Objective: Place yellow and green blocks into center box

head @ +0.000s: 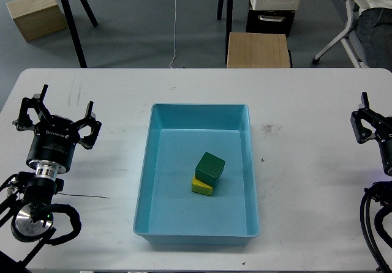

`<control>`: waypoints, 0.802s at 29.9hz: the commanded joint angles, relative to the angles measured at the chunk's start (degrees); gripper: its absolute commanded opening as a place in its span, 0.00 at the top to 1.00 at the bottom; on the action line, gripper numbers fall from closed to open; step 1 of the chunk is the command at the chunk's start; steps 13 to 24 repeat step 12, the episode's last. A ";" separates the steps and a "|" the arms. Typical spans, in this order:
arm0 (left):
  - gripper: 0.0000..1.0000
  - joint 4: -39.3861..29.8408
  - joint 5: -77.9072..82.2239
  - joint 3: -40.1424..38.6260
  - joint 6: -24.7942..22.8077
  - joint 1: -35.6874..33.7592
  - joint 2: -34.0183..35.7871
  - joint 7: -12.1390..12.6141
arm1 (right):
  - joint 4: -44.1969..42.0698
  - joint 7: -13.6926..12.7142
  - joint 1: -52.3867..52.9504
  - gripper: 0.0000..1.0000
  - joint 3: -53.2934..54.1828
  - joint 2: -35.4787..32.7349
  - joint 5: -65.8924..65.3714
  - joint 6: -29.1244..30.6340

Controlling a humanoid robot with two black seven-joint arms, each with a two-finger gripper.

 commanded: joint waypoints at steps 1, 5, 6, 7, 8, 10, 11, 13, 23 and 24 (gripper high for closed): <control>0.00 -0.45 -2.37 0.07 -4.89 2.43 -0.33 0.01 | -0.02 0.02 -1.45 0.01 -2.14 2.06 0.25 2.88; 0.00 -2.20 -2.99 -0.02 -5.51 2.96 -0.51 0.01 | 0.07 0.37 -1.45 0.01 -2.85 2.24 0.25 3.41; 0.00 -2.90 -3.25 -0.02 -5.60 2.96 -0.51 0.01 | 0.07 0.46 -1.45 0.01 -2.85 2.24 0.16 3.50; 0.00 -3.60 -3.42 -0.02 -5.60 2.96 -0.51 0.01 | 0.07 0.54 -1.53 0.01 -2.94 2.32 0.16 3.50; 0.00 -4.48 -4.04 -0.02 -5.60 3.22 -0.51 0.01 | 0.07 0.63 -1.53 0.01 -2.94 2.33 0.16 3.59; 0.00 -5.89 -4.66 -0.02 -5.77 4.10 -0.51 0.01 | 0.07 0.63 -1.88 0.01 -3.03 2.32 0.07 3.59; 0.00 -6.33 -4.74 -0.02 -5.95 4.45 -0.51 0.01 | 0.07 0.63 -1.89 0.01 -3.03 2.24 0.07 3.59; 0.00 -6.34 -4.75 -0.02 -6.12 4.72 -0.51 0.01 | 0.07 0.63 -1.89 0.01 -3.11 2.24 -0.10 3.59; 0.00 -6.34 -4.75 -0.02 -6.12 4.72 -0.51 0.01 | 0.07 0.63 -1.89 0.01 -3.11 2.24 -0.10 3.59; 0.00 -6.34 -4.75 -0.02 -6.12 4.72 -0.51 0.01 | 0.07 0.63 -1.89 0.01 -3.11 2.24 -0.10 3.59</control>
